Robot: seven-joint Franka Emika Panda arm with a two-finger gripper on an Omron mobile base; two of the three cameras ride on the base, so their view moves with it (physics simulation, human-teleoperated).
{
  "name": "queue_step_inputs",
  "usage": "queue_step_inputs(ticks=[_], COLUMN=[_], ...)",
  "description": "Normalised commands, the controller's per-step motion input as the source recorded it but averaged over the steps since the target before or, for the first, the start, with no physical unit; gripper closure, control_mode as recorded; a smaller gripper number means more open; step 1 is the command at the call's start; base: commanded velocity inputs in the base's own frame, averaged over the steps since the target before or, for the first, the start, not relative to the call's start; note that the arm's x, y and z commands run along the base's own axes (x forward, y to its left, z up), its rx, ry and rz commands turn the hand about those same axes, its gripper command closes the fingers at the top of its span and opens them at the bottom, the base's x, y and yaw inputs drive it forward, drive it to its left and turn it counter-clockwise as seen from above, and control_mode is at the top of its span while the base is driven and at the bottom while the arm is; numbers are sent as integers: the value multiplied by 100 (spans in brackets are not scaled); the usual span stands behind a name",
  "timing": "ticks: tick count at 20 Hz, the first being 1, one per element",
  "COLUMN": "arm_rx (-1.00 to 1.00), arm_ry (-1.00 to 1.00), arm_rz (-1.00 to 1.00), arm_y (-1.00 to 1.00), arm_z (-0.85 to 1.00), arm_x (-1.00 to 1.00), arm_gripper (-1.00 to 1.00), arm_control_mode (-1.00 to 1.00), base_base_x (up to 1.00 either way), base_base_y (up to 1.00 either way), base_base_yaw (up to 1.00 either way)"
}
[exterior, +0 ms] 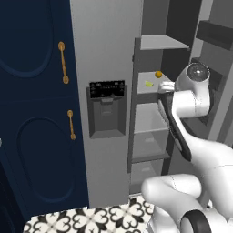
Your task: Grab a lemon wedge from the fridge and one ice cube from the ice bowl, and put them in the glass of lemonade.
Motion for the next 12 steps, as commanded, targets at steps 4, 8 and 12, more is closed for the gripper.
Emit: queue_step_inputs(ticks=[4, 8, 12], arm_rx=[6, 1, 0], arm_ry=[25, 17, 0], arm_rz=[30, 20, 1], arm_y=[88, 66, 31], arm_z=[0, 0, 0], arm_x=[61, 66, 92], arm_gripper=[-100, -100, -100], arm_control_mode=[-100, -100, -100], base_base_x=[0, 0, 0], base_base_y=[0, 0, 0], base_base_yaw=[0, 0, 0])
